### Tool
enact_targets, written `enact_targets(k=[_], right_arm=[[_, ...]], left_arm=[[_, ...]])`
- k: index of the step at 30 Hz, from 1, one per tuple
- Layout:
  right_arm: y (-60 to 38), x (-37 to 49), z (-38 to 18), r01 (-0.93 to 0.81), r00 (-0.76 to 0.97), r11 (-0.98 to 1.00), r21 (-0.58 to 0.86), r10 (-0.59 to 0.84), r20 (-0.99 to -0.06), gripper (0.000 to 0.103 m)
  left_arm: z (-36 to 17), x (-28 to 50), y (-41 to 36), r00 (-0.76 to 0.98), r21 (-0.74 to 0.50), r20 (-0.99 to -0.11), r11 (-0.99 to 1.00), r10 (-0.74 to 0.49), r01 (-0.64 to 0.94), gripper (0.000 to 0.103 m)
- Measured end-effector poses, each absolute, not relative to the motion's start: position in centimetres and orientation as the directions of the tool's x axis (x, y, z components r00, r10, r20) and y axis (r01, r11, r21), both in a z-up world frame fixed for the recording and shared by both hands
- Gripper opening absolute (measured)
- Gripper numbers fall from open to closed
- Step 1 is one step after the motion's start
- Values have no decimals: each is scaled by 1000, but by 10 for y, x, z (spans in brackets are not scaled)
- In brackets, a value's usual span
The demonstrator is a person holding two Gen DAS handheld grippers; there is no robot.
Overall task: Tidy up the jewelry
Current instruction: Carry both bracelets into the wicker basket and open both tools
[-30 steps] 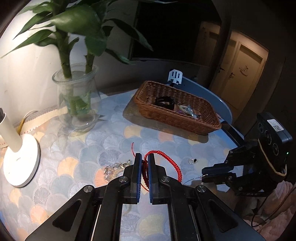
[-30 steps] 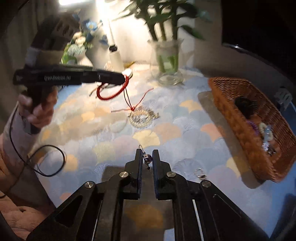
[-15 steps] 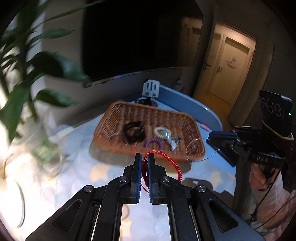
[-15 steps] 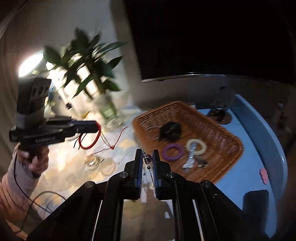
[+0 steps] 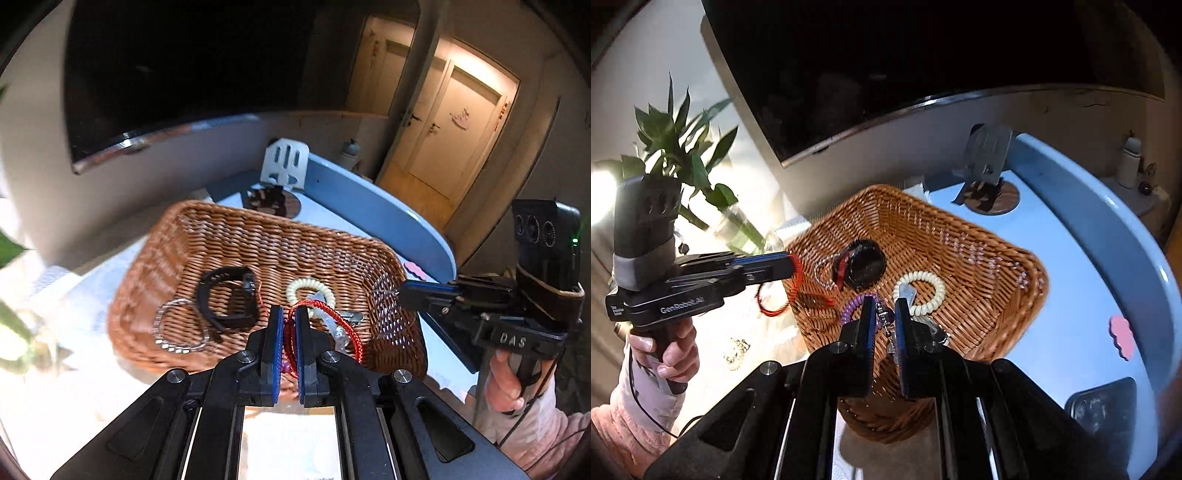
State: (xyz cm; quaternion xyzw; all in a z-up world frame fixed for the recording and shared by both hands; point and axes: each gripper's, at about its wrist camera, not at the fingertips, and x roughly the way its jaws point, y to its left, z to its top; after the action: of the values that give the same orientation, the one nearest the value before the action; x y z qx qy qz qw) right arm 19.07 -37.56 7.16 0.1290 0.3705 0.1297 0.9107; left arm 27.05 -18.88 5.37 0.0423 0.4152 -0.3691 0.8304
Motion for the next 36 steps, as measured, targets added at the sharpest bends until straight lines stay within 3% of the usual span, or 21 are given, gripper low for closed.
enact_targets(k=[20,23,27,36], right_arm=[[-411,232,34,66,663,956,285,171,-729,12],[-417,230,33,69,661,943,326,201,-723,15],[-422,221,38,74,673,928,366,224,-705,29],[-414,189,66,56,723,931,361,211,-658,31]], left_arm=[[3,291,-229,328,-227,-783,734,-529,641,6],[0,294,-226,284,-268,-797,733,-533,625,15],[5,290,-211,292,-292,-787,745,-544,600,44],[35,250,-176,345,-258,-764,748,-545,611,46]])
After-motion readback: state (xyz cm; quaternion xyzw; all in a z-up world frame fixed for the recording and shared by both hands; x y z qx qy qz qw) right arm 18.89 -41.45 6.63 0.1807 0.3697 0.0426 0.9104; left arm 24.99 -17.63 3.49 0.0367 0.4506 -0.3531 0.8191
